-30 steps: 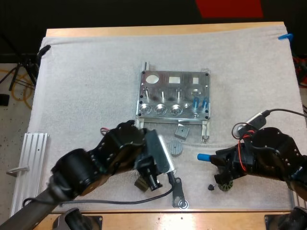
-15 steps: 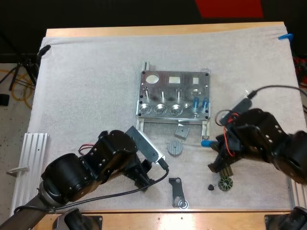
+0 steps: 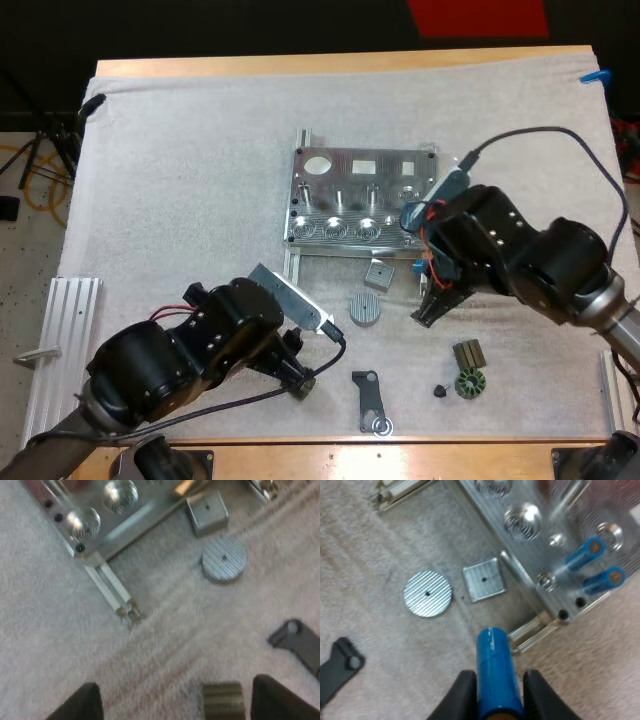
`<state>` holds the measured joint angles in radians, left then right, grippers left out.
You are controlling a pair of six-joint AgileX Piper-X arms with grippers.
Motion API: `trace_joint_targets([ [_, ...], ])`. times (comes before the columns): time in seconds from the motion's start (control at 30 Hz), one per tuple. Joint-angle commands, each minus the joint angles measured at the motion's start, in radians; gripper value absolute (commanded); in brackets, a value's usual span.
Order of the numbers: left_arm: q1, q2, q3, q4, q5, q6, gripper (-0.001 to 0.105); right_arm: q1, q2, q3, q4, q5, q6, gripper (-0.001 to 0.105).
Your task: Load cells from right to left
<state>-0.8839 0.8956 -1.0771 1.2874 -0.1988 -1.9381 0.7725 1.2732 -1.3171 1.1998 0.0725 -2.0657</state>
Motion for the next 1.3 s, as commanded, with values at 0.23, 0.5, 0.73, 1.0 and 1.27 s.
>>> trace_joint_targets([
  [0.23,-0.005,-0.138,0.129,-0.222,-0.03,-0.087,0.062,-0.001,0.012,-0.04,-0.043,0.02,-0.044,0.0],
  [0.5,0.0,-0.214,0.237,-0.329,-0.032,-0.13,0.062,-0.004,0.032,-0.044,-0.063,0.021,-0.11,0.0],
  [0.73,0.0,-0.219,0.26,-0.368,-0.037,-0.13,0.062,-0.042,0.083,-0.07,-0.066,0.029,-0.138,0.0],
  [1.0,0.0,-0.219,0.26,-0.369,-0.037,-0.13,0.062,-0.119,0.173,-0.198,-0.057,0.005,-0.172,0.0],
  [1.27,0.0,-0.219,0.26,-0.373,-0.037,-0.13,0.062,-0.121,0.277,-0.296,-0.05,0.006,-0.198,0.0],
])
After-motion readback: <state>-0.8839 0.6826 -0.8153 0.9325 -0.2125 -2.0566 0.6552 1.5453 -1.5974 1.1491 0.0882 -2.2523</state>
